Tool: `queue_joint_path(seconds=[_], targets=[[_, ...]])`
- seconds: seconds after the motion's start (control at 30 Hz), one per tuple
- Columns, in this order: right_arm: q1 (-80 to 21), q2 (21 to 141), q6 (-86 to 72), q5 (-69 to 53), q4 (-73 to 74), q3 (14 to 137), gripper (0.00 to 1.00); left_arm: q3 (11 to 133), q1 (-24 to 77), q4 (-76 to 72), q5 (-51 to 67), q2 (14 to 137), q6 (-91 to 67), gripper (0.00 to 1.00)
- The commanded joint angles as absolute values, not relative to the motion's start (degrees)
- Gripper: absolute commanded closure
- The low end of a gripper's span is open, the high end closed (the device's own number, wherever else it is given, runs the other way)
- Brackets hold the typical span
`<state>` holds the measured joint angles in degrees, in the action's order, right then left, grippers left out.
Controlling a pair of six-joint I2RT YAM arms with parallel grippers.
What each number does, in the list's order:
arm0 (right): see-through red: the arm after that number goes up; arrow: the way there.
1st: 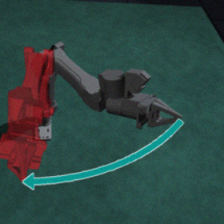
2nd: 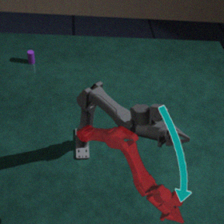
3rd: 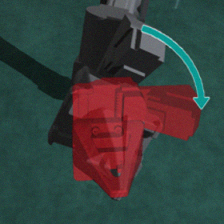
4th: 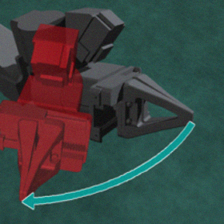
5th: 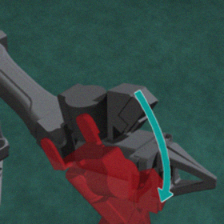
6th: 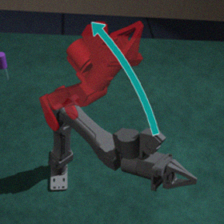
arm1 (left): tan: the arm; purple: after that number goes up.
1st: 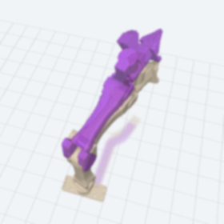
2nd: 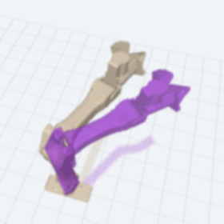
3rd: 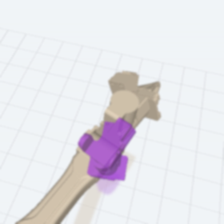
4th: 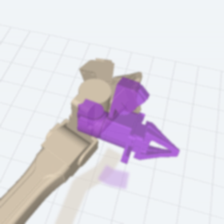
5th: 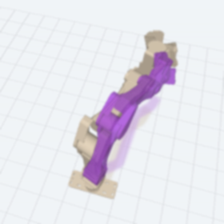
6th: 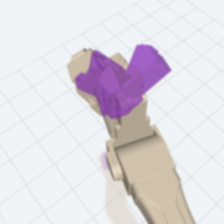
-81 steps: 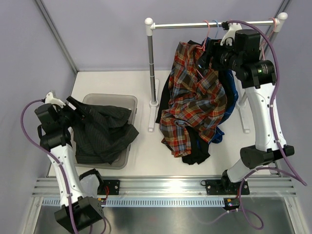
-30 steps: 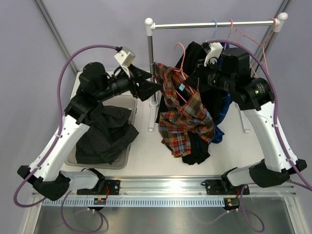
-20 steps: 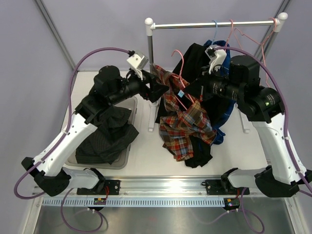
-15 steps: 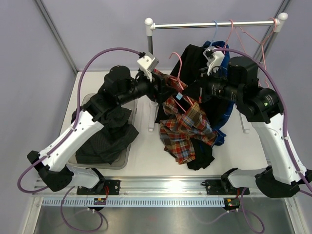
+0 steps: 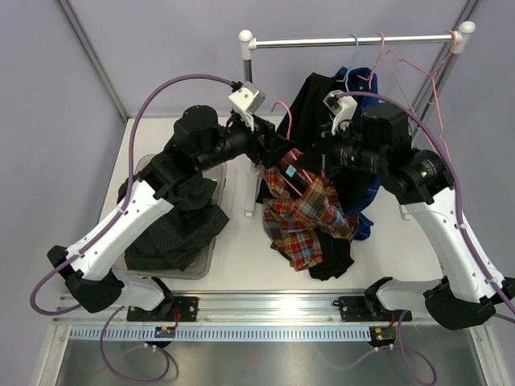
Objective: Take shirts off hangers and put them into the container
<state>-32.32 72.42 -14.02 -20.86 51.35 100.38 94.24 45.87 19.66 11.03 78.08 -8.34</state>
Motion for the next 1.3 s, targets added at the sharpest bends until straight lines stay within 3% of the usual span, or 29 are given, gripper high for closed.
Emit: queue_joint_path(seconds=[0.0, 0.07, 0.13, 0.2, 0.23, 0.27, 0.3, 0.33, 0.37, 0.4, 0.53, 0.67, 1.0, 1.17, 1.27], targets=[[-33.7, 70.3, -15.4, -23.6, 46.5, 99.6, 1.0, 97.7, 46.2, 17.4, 10.0, 79.4, -7.7, 0.26], [-35.1, 70.3, -15.5, -23.3, 46.6, 99.8, 1.0, 98.2, 46.3, 17.5, 10.5, 80.5, -8.1, 0.27], [-35.7, 70.2, -15.5, -22.7, 47.1, 100.5, 1.0, 99.0, 46.2, 18.0, 10.1, 81.2, -8.3, 0.37], [-36.6, 70.1, -15.4, -22.0, 48.0, 101.2, 1.0, 100.4, 46.3, 19.0, 9.4, 82.3, -8.3, 0.65], [-36.9, 70.0, -15.3, -21.6, 48.2, 101.9, 1.0, 101.2, 46.3, 19.6, 9.0, 82.7, -8.3, 1.0], [-37.3, 69.9, -15.4, -21.4, 48.6, 102.4, 0.99, 101.9, 46.2, 21.3, 7.4, 83.1, -8.1, 1.0], [-37.4, 69.7, -15.5, -20.7, 49.6, 102.9, 0.82, 102.6, 46.3, 22.1, 6.3, 83.6, -7.9, 1.0], [-37.4, 69.4, -15.7, -20.0, 50.5, 103.8, 0.53, 104.7, 46.2, 23.4, 4.8, 83.8, -7.4, 1.0], [-37.4, 68.7, -15.7, -17.5, 51.5, 104.0, 0.08, 106.1, 46.2, 24.9, 0.7, 84.0, -7.4, 1.0], [-37.5, 68.0, -15.4, -16.0, 53.6, 103.9, 0.01, 107.7, 46.2, 28.4, -1.6, 84.3, -7.6, 1.0], [-37.5, 63.4, -13.9, -9.2, 58.1, 99.8, 0.01, 117.7, 46.2, 37.9, -7.5, 86.1, -8.0, 1.0], [-37.6, 56.8, -13.8, -10.6, 58.4, 93.9, 0.01, 125.8, 46.2, 43.2, -9.8, 87.3, -6.6, 1.0], [-37.6, 50.5, -11.9, -11.5, 56.2, 82.9, 0.03, 126.8, 46.2, 43.5, -11.3, 87.0, -5.6, 1.0], [-37.6, 50.1, -12.2, -11.5, 54.6, 79.9, 0.22, 126.9, 46.2, 43.7, -11.6, 86.1, -5.0, 1.0], [-37.6, 49.6, -12.5, -11.3, 53.8, 78.2, 0.48, 127.0, 46.2, 43.9, -12.4, 85.4, -4.5, 1.0]])
